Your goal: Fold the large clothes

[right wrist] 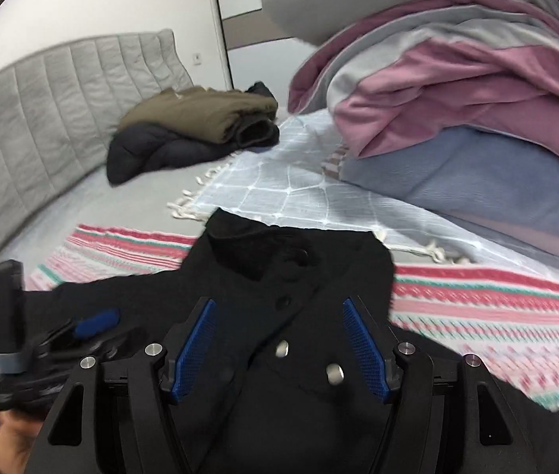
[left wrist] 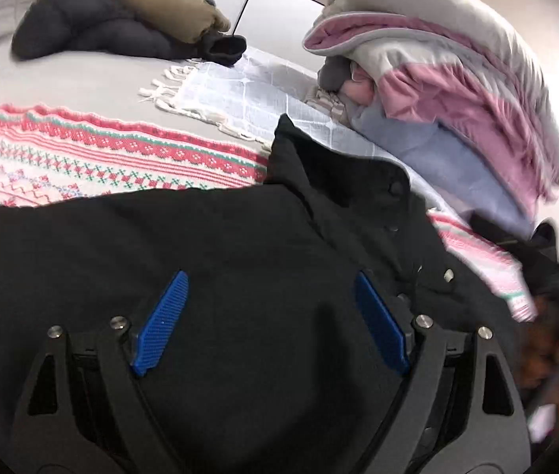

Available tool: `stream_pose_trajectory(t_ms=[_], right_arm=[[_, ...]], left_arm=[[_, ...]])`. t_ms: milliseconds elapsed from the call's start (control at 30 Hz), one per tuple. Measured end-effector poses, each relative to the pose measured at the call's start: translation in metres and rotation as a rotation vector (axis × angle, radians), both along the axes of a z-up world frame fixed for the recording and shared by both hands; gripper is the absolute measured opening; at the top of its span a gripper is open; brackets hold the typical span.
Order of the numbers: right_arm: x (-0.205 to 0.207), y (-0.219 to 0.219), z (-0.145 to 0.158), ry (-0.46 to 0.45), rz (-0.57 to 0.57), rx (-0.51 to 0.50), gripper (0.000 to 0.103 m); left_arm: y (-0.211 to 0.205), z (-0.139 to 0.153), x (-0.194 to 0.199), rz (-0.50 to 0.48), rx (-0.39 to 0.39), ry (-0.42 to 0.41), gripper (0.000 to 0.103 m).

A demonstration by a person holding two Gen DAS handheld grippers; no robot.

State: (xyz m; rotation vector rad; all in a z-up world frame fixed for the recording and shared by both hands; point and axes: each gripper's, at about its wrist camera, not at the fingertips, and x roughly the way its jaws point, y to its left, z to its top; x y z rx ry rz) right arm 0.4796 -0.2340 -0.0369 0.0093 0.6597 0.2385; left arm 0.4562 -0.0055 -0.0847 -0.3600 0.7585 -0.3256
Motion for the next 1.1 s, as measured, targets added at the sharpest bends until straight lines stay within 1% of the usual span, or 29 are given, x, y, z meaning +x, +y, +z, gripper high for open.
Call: stream_pose_trajectory(t_ms=[33, 67, 133, 200, 233, 267, 300, 367, 400, 433, 500, 533, 600, 633, 667, 733, 767, 800, 833, 867, 900, 933, 967, 1000, 1033, 1067, 1100], right_arm=[[0.014, 0.004, -0.009, -0.006, -0.037, -0.014, 0.067], [0.024, 0.002, -0.014, -0.004, -0.064, -0.009, 0.067], [0.044, 0.003, -0.026, 0.012, -0.086, 0.03, 0.067], [0.058, 0.004, -0.034, 0.018, -0.095, 0.063, 0.061], [0.064, 0.007, -0.039, 0.027, -0.095, 0.072, 0.042], [0.07, 0.01, -0.043, 0.035, -0.092, 0.076, 0.013], [0.07, 0.011, -0.043, 0.024, -0.1, 0.075, 0.008], [0.055, 0.018, -0.03, -0.07, -0.067, 0.088, 0.005], [0.041, 0.026, -0.02, -0.126, -0.021, 0.079, 0.005], [0.034, 0.035, -0.014, -0.149, 0.021, 0.068, 0.004], [0.019, 0.059, -0.008, -0.169, 0.13, 0.041, 0.004], [0.016, 0.069, -0.009, -0.16, 0.17, 0.035, 0.004], [0.011, 0.094, -0.02, -0.112, 0.28, 0.033, 0.004], [0.008, 0.108, -0.031, -0.08, 0.338, 0.036, 0.004], [0.01, 0.12, -0.043, -0.019, 0.38, 0.028, 0.007], [0.018, 0.142, -0.068, 0.168, 0.425, -0.057, 0.01], [0.016, 0.142, -0.069, 0.168, 0.429, -0.062, 0.012], [0.012, 0.135, -0.062, 0.169, 0.461, -0.029, 0.014], [0.011, 0.128, -0.057, 0.189, 0.484, 0.005, 0.019], [0.01, 0.115, -0.047, 0.205, 0.506, 0.066, 0.025], [0.01, 0.099, -0.037, 0.197, 0.509, 0.134, 0.03], [0.009, 0.078, -0.023, 0.158, 0.484, 0.201, 0.043], [0.009, 0.056, -0.012, 0.107, 0.433, 0.252, 0.061], [0.008, 0.039, -0.005, 0.061, 0.373, 0.284, 0.067], [0.01, 0.015, 0.0, 0.01, 0.272, 0.316, 0.069], [0.012, -0.002, 0.0, -0.009, 0.196, 0.327, 0.069], [0.018, -0.022, -0.003, -0.012, 0.083, 0.319, 0.069]], left_arm=[[0.007, 0.002, -0.002, 0.005, -0.048, -0.023, 0.086], [0.015, 0.002, -0.003, 0.015, -0.09, -0.03, 0.086], [0.019, -0.002, 0.001, 0.025, -0.111, -0.009, 0.086], [0.02, -0.001, 0.001, 0.027, -0.124, -0.008, 0.086], [0.02, 0.0, 0.001, 0.027, -0.12, -0.012, 0.086], [0.02, 0.003, 0.0, 0.03, -0.107, -0.021, 0.086], [0.021, 0.005, 0.0, 0.033, -0.1, -0.028, 0.086], [0.027, 0.009, -0.002, 0.048, -0.095, -0.048, 0.086], [0.03, 0.013, -0.002, 0.063, -0.095, -0.061, 0.086], [0.035, 0.017, -0.002, 0.082, -0.099, -0.078, 0.086], [0.045, 0.024, -0.005, 0.108, -0.108, -0.11, 0.084], [0.048, 0.027, -0.004, 0.117, -0.106, -0.119, 0.084], [0.056, 0.032, -0.005, 0.142, -0.094, -0.138, 0.083], [0.06, 0.034, -0.004, 0.159, -0.095, -0.143, 0.082], [0.065, 0.035, -0.002, 0.176, -0.106, -0.138, 0.082], [0.067, 0.035, 0.006, 0.188, -0.103, -0.115, 0.081], [0.065, 0.037, 0.011, 0.188, -0.091, -0.108, 0.08], [0.062, 0.038, 0.015, 0.183, -0.071, -0.103, 0.08], [0.056, 0.041, 0.022, 0.169, -0.035, -0.099, 0.08], [0.048, 0.045, 0.027, 0.148, 0.007, -0.097, 0.08], [0.039, 0.048, 0.033, 0.127, 0.049, -0.099, 0.08], [0.031, 0.051, 0.037, 0.112, 0.077, -0.103, 0.08], [0.017, 0.056, 0.044, 0.082, 0.122, -0.105, 0.08], [0.006, 0.056, 0.048, 0.058, 0.153, -0.102, 0.08], [-0.004, 0.055, 0.053, 0.028, 0.185, -0.091, 0.08], [-0.018, 0.05, 0.06, -0.008, 0.231, -0.063, 0.08], [-0.025, 0.044, 0.062, -0.011, 0.259, -0.05, 0.08]])
